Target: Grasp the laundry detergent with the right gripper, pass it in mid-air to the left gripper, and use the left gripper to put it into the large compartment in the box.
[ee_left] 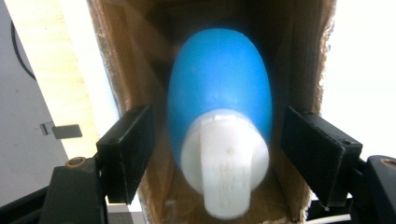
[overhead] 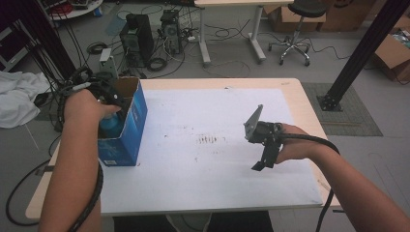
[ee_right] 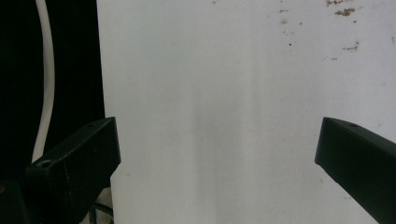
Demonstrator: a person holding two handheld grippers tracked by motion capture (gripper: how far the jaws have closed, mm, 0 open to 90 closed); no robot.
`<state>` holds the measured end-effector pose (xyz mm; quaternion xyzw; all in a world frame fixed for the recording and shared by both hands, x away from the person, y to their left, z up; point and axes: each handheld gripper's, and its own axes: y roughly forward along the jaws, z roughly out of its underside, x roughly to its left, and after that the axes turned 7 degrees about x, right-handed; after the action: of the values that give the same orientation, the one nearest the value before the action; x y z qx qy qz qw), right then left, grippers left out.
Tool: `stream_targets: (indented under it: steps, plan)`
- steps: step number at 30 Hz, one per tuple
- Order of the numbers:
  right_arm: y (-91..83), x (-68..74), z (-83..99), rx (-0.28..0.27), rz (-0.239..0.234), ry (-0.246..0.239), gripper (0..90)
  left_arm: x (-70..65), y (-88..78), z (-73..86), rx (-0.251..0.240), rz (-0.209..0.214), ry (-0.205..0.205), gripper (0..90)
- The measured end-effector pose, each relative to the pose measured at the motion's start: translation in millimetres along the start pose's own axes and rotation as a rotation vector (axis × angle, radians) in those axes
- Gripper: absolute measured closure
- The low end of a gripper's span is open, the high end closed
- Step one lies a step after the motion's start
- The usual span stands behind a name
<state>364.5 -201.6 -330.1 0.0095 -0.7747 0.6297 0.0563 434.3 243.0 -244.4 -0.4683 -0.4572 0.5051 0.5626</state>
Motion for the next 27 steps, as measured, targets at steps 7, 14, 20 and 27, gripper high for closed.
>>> stream_targets:
  steps: [7,14,20,27]
  plan:
    - [-2.1,0.5,0.4,-0.003,0.002,0.0,0.0,-0.2,-9.7,4.4,-0.011,-0.001,-0.001,24.4]
    - [-2.2,2.5,0.9,-0.006,0.003,-0.001,0.0,-2.2,-20.2,9.0,-0.019,-0.023,0.01,18.7]
    - [-4.0,4.0,1.9,-0.008,0.006,-0.003,0.0,-5.5,-30.0,13.5,-0.028,-0.03,0.02,15.5]
    - [-4.9,5.9,1.6,-0.008,0.006,-0.003,0.0,-12.3,-37.4,16.2,-0.034,-0.043,0.05,13.1]
